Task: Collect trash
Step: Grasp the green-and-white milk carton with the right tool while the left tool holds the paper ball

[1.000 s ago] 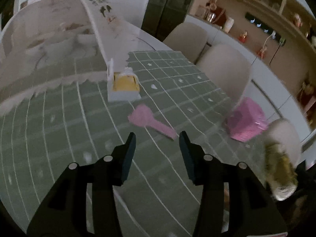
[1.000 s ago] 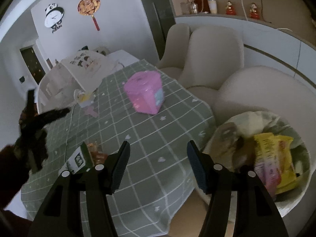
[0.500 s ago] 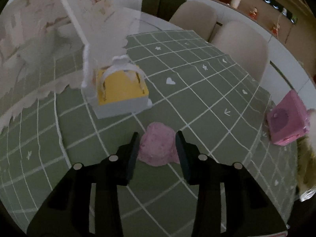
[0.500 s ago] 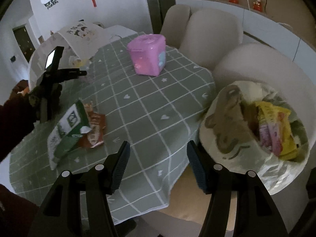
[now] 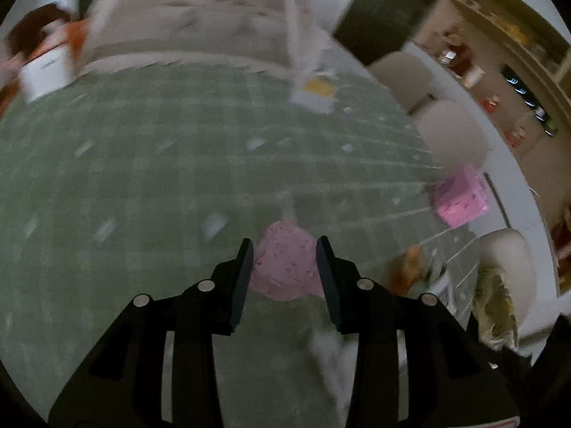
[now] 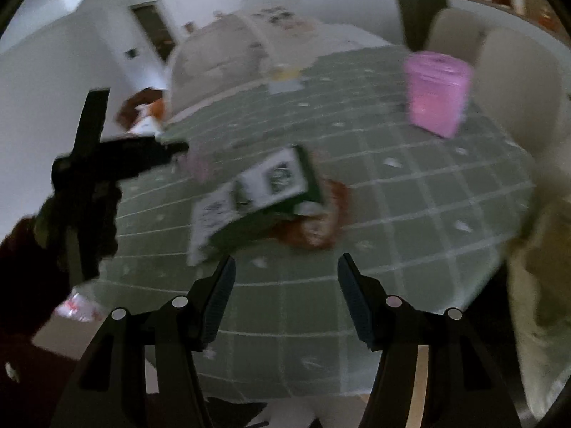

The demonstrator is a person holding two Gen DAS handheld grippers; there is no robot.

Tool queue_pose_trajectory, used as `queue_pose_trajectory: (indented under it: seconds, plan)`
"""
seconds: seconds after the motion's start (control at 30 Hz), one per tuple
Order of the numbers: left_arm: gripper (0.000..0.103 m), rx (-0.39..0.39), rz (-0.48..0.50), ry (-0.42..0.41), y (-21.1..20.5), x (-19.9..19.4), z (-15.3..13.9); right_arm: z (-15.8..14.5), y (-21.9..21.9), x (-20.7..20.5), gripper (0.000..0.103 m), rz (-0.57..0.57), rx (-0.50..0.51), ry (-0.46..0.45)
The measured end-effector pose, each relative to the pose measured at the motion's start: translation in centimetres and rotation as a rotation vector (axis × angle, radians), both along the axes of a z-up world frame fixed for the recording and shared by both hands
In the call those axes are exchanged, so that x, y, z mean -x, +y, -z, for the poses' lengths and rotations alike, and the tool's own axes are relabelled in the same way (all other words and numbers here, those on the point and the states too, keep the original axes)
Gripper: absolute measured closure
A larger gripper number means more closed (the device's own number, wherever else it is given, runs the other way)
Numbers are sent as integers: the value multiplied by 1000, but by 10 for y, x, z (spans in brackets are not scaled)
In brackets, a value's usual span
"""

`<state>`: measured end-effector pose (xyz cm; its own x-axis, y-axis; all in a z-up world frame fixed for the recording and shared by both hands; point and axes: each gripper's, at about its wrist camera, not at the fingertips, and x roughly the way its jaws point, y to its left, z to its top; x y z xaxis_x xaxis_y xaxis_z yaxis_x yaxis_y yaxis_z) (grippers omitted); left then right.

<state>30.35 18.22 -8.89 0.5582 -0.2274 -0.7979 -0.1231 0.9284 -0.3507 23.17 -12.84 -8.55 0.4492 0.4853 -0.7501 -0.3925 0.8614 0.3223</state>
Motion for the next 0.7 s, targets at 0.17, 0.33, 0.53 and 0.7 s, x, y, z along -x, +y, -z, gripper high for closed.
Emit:
queue_pose_trajectory:
  seconds: [0.17,0.33,0.53,0.7]
  plan:
    - [68,-20,-90,6,28,64,-21,7,29,-15,46,-2,-80,47]
    - [68,-8,-43,-21,46,85,-27,14,49,-35,46,100,-87,99]
    - [68,36,73,-12,62,75,-12,3,89,-62,47,124,-14,-1]
    - [68,34,141,-4,67,64,8,14,129,-77,47,138,86,-52]
